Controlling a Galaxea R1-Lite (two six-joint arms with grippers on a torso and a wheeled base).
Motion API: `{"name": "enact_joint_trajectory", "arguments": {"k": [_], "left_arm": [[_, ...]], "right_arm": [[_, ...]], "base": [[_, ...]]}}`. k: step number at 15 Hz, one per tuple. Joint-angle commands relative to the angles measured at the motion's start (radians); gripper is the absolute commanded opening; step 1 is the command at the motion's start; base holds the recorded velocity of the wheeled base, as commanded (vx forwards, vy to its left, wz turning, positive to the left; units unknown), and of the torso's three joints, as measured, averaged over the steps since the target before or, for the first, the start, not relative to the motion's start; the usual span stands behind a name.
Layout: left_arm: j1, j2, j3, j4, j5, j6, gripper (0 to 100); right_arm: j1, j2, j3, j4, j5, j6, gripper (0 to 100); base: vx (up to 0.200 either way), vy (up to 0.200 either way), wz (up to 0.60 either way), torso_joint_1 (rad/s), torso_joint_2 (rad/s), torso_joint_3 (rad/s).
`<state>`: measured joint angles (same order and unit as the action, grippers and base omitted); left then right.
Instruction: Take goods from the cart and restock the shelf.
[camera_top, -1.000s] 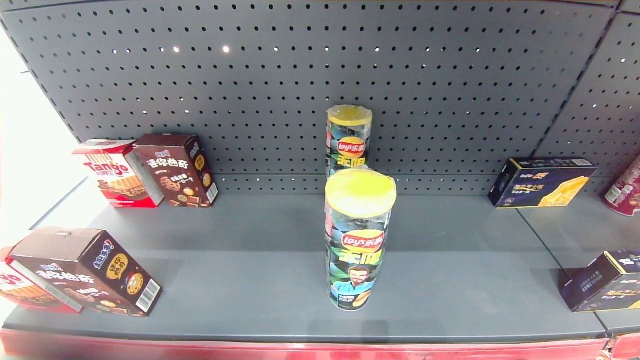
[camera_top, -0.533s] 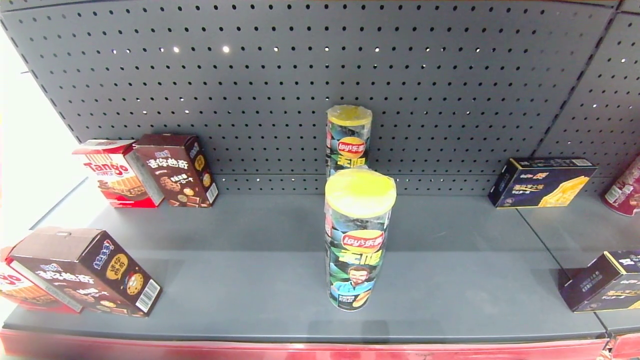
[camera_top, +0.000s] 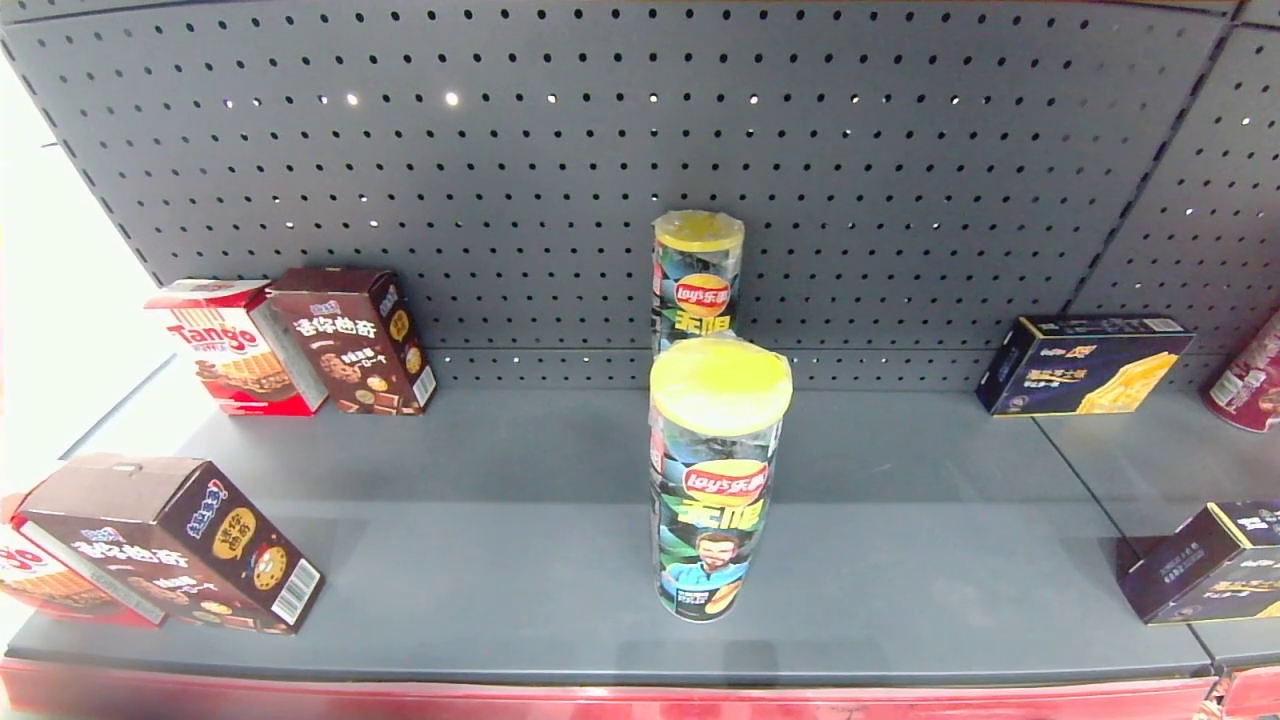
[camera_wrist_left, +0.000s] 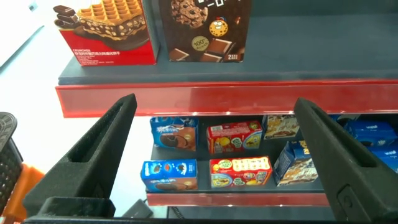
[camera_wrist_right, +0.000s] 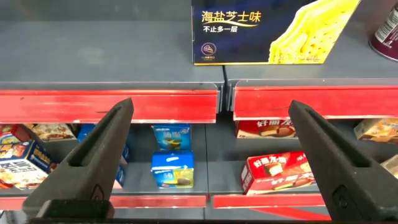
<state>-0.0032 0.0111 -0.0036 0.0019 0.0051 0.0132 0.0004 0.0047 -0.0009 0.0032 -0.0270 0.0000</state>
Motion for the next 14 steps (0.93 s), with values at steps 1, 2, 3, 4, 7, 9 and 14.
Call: {"name": "enact_joint_trajectory", "arguments": {"k": [1, 2, 3, 4, 7, 9, 14], "left_arm": [[0.000, 0.000, 0.002, -0.002, 0.001, 0.001, 100], [0.000, 0.000, 0.002, -0.002, 0.001, -0.001, 100], [0.000, 0.000, 0.002, -0.003, 0.004, -0.001, 100], [0.000, 0.000, 0.002, -0.003, 0.009, -0.004, 100], [-0.001, 0.000, 0.002, -0.002, 0.009, -0.004, 100], [0.000, 0.000, 0.002, -0.002, 0.007, -0.006, 100], [0.000, 0.000, 0.002, -0.002, 0.007, -0.006, 100]], "right_arm": [[0.000, -0.002, 0.001, 0.000, 0.002, -0.002, 100], [0.000, -0.003, 0.001, -0.002, -0.004, 0.018, 100], [0.000, -0.003, 0.001, -0.008, -0.008, 0.037, 100], [0.001, -0.003, 0.001, -0.009, -0.008, 0.040, 100], [0.001, -0.003, 0.001, -0.009, -0.010, 0.041, 100], [0.001, -0.003, 0.001, -0.009, -0.008, 0.035, 100], [0.000, -0.003, 0.001, -0.008, -0.002, 0.028, 100]], "base": [[0.000, 0.000, 0.00, 0.000, 0.00, 0.000], [0.000, 0.000, 0.00, 0.000, 0.00, 0.000], [0.000, 0.000, 0.00, 0.000, 0.00, 0.000], [0.000, 0.000, 0.00, 0.000, 0.00, 0.000], [-0.133, 0.000, 0.00, 0.002, 0.00, 0.000], [0.000, 0.000, 0.00, 0.000, 0.00, 0.000], [0.000, 0.000, 0.00, 0.000, 0.00, 0.000]]}}
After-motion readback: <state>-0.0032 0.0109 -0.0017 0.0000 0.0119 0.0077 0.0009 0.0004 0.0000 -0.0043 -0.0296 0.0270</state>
